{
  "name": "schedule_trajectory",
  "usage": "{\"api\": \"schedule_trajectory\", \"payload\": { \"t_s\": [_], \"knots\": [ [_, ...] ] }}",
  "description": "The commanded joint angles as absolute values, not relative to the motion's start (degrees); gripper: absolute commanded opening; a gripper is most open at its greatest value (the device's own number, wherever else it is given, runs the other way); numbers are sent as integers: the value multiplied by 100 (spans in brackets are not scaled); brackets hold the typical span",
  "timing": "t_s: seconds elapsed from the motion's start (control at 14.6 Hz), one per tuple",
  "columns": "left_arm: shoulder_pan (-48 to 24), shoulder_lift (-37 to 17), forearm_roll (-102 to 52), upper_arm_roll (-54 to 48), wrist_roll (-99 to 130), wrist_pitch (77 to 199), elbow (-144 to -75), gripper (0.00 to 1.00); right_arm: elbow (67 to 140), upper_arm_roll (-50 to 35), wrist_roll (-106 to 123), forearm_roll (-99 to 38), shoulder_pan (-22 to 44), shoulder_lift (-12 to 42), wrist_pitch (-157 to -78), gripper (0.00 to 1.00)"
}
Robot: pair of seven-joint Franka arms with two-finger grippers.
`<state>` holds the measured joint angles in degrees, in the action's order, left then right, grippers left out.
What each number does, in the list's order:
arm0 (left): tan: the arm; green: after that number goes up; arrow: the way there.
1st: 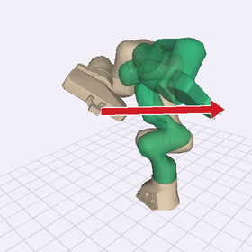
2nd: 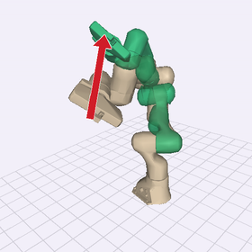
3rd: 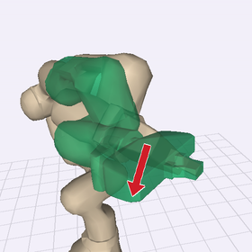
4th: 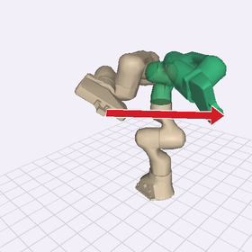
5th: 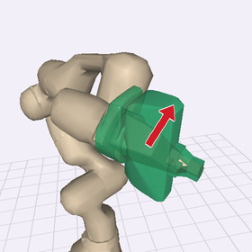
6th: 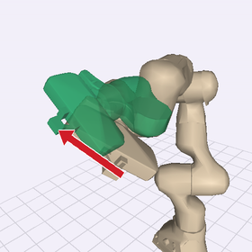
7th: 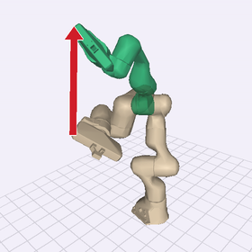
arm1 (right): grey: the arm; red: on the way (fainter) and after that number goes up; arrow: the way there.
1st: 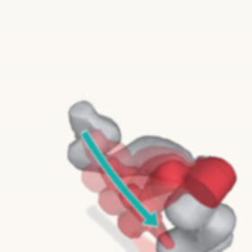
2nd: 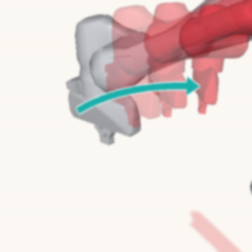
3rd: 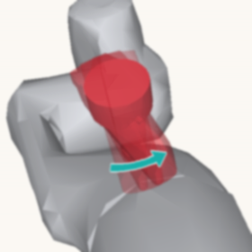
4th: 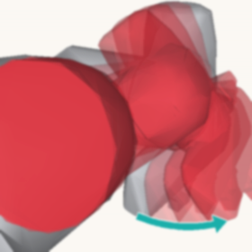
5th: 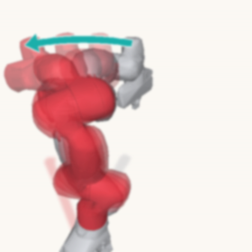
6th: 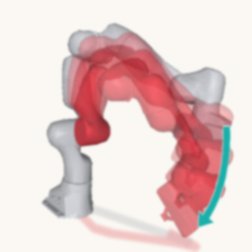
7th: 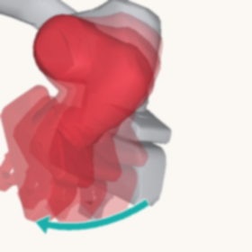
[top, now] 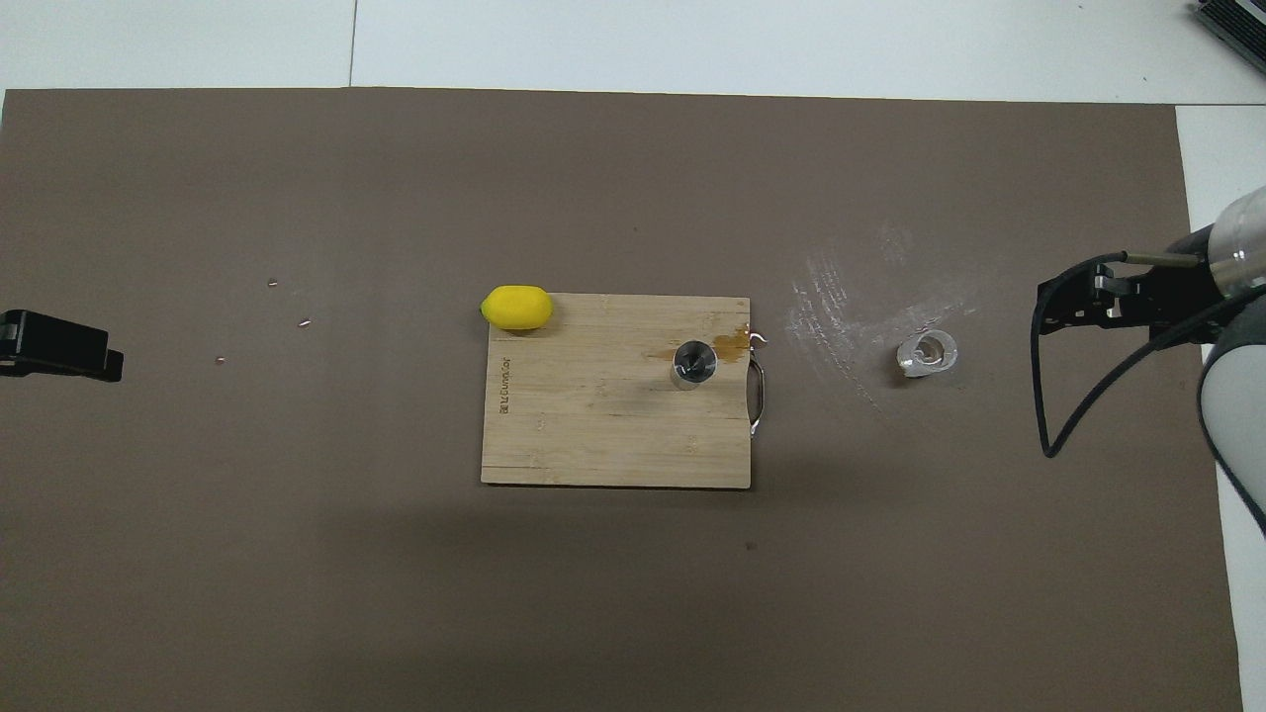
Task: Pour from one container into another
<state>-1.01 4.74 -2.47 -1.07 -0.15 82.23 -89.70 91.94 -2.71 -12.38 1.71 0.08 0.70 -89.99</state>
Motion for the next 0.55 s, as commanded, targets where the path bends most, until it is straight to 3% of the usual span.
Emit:
{"api": "schedule_trajectory", "payload": {
  "t_s": [0.0,0.48],
  "knots": [
    [-88,659,-167,-123,-26,8226,-9176,100,9395,-316,-1318,62,-105,-88,-9000,100],
    [-88,633,-167,-132,-26,8904,-9185,100,9439,-308,-1318,-18,-105,-106,-9009,100]
  ]
}}
